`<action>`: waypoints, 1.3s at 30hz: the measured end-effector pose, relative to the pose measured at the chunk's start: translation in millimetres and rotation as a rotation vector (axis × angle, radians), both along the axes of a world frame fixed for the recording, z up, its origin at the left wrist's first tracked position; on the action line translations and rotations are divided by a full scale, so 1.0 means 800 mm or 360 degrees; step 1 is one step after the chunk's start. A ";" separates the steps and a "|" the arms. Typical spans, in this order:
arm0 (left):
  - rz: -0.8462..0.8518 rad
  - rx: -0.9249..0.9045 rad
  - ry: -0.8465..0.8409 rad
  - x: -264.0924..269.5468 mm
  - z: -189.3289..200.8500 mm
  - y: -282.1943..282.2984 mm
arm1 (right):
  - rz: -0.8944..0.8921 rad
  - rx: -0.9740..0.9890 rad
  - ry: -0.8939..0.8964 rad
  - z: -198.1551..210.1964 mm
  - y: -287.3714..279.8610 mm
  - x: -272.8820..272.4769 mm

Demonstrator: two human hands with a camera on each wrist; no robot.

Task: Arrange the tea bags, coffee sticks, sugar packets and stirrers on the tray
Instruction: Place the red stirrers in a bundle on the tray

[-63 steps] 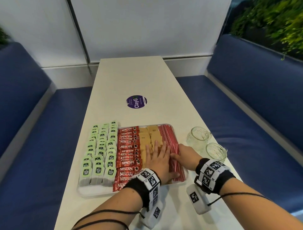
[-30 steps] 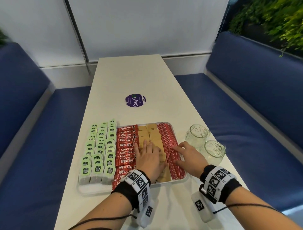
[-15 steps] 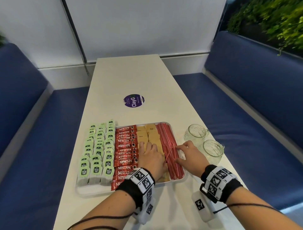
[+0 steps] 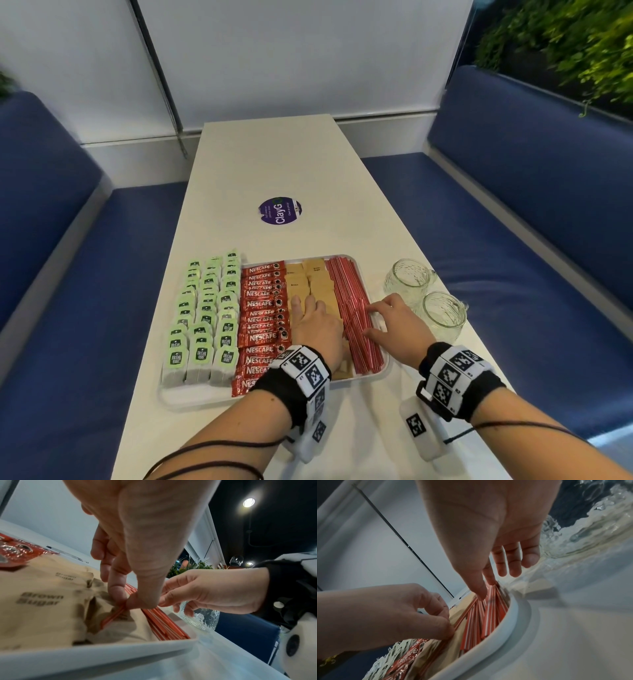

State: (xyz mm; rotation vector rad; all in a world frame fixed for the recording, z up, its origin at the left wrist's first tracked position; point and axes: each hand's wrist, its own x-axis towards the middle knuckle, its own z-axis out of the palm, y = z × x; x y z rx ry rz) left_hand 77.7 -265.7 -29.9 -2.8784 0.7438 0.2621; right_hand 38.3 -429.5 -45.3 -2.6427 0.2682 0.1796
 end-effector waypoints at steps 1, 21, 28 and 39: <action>0.0017 -0.0022 0.0032 0.001 0.001 0.000 | -0.0004 0.0003 0.0001 0.001 -0.001 0.000; -0.0125 -0.0184 0.0204 0.011 -0.013 -0.014 | 0.0326 -0.0188 0.0088 0.007 -0.002 0.003; -0.0258 0.0063 0.0250 0.013 -0.023 -0.012 | 0.0394 -0.0179 0.0326 0.009 -0.004 0.000; -0.0297 0.0136 0.0294 0.017 -0.015 -0.014 | 0.0569 -0.0279 0.0564 0.003 0.003 0.006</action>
